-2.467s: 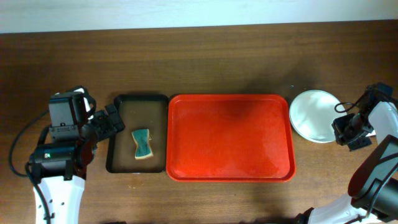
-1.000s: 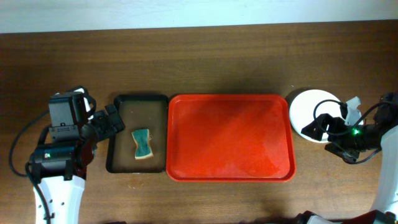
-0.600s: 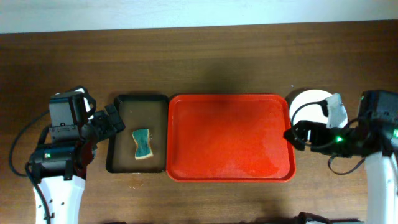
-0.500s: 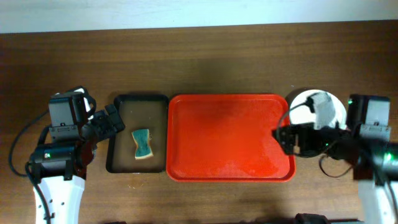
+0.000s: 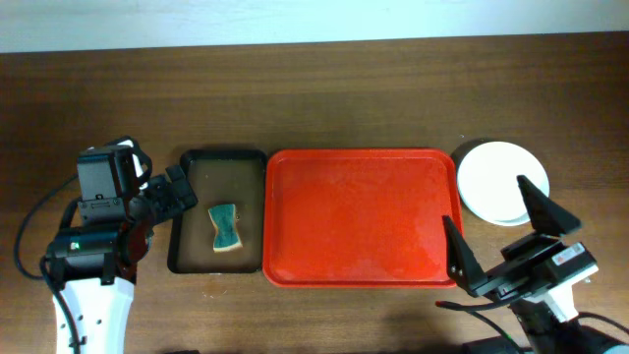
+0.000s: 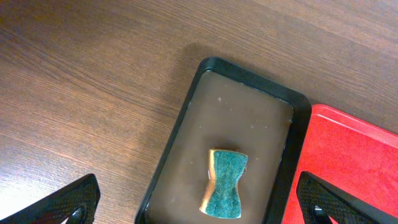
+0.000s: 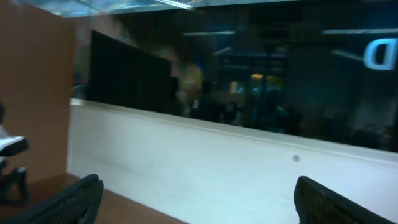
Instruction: Clean dirty plates on tray and stack at the side
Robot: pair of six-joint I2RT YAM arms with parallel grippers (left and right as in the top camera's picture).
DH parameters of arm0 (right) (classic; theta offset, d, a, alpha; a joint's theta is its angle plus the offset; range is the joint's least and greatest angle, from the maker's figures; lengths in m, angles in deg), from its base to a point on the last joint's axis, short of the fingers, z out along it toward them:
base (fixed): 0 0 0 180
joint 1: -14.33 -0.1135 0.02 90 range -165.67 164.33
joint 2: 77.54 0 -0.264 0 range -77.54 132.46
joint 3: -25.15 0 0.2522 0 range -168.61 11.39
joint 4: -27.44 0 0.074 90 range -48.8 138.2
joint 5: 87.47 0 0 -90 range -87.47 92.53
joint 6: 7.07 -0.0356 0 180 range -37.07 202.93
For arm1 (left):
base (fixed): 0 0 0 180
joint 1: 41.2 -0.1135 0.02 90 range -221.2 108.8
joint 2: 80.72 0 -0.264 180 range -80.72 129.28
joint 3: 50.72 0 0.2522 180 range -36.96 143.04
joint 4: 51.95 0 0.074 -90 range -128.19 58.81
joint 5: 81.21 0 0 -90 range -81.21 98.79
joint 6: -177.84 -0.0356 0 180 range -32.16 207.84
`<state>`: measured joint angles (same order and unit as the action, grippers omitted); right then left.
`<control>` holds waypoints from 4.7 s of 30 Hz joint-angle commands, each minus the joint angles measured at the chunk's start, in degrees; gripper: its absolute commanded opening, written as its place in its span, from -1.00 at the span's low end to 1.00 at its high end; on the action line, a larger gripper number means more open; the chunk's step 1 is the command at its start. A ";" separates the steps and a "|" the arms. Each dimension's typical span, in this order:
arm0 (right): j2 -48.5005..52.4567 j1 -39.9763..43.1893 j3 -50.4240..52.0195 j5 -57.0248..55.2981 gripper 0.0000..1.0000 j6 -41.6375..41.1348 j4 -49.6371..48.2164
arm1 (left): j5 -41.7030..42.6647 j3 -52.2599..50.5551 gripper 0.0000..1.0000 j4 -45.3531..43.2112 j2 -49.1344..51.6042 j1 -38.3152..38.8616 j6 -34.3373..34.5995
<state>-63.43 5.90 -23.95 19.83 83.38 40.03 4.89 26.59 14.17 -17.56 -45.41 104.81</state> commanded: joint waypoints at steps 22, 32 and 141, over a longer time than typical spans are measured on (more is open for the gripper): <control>-13.92 0.96 32.26 -6.80 0.97 3.78 -8.70 | -0.44 0.68 0.98 -0.17 -0.28 -0.20 0.37; -13.92 0.07 35.01 -6.88 0.97 3.85 -8.07 | -0.44 0.68 0.98 -0.17 -0.28 -0.20 0.37; -13.90 -1.31 35.01 -15.43 0.97 6.60 5.66 | 5.03 -63.06 0.98 -47.58 -62.86 7.17 -10.21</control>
<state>-76.85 5.11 10.65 4.90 90.42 45.49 9.85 -36.33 -33.85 -80.01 -38.46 101.03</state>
